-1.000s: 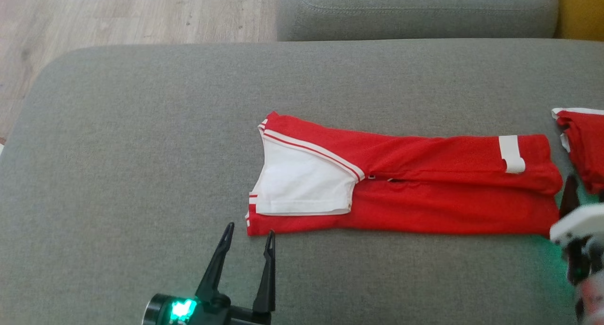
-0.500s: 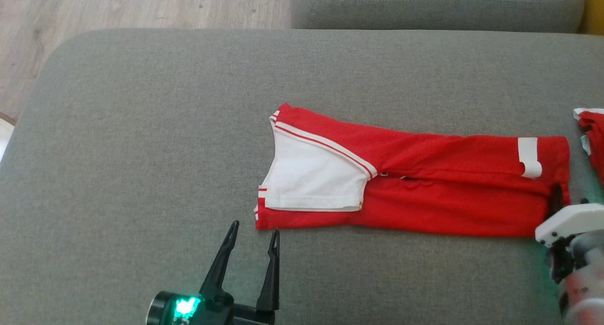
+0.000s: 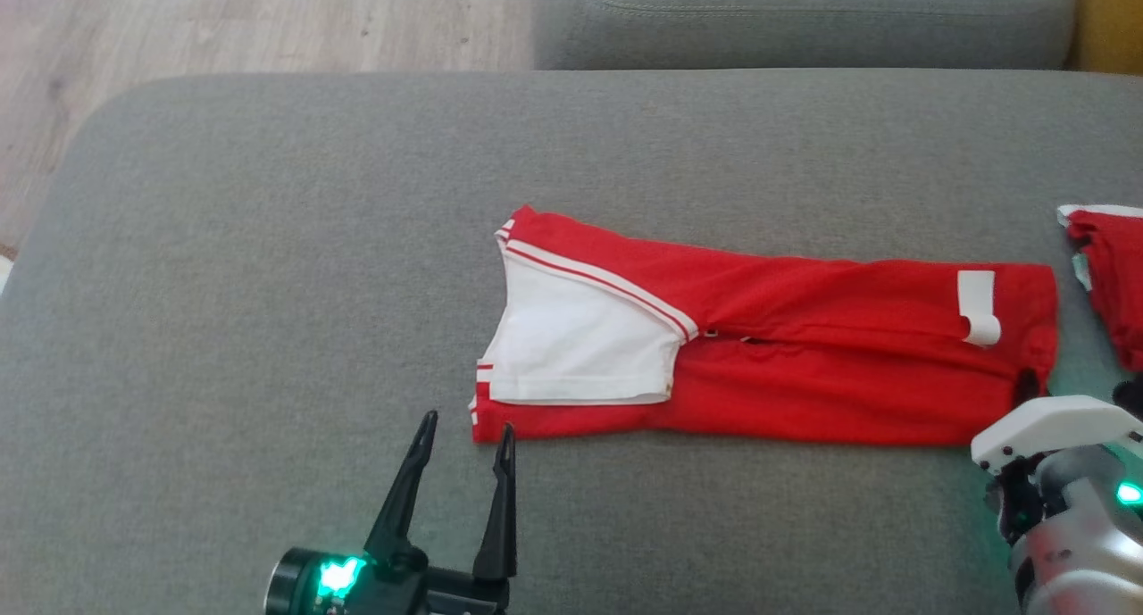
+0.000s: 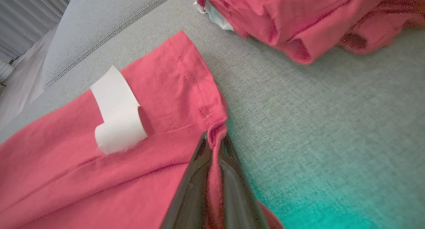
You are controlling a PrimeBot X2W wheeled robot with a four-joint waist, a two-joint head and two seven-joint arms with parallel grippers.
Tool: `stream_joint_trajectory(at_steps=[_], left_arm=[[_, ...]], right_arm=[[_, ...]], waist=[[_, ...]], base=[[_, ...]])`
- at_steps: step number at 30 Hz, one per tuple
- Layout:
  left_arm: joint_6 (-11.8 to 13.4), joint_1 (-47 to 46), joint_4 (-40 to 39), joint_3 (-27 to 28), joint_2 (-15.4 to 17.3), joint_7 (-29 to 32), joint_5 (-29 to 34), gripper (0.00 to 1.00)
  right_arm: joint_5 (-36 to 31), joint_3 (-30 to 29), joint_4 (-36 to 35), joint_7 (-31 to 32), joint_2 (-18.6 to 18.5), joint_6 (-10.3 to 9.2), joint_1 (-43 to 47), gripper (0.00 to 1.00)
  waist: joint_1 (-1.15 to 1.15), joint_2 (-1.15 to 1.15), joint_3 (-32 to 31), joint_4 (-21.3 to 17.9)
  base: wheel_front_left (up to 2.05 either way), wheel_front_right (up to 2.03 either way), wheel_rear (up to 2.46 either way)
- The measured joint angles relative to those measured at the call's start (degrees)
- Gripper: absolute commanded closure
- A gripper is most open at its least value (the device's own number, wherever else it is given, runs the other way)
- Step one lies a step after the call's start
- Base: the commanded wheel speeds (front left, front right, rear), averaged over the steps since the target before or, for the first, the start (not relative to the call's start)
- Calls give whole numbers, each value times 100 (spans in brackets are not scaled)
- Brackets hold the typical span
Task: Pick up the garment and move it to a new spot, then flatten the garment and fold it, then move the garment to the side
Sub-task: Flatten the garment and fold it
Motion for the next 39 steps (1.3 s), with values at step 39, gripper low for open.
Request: stream_joint_trajectory(at_steps=[39], left_arm=[[-387,233,147,141,-22,0,63,0]], right_arm=[[5127,4833,-4287,639,556,-2,1291,100]], waist=[[0,0,-631,765]], base=[[0,0,0]])
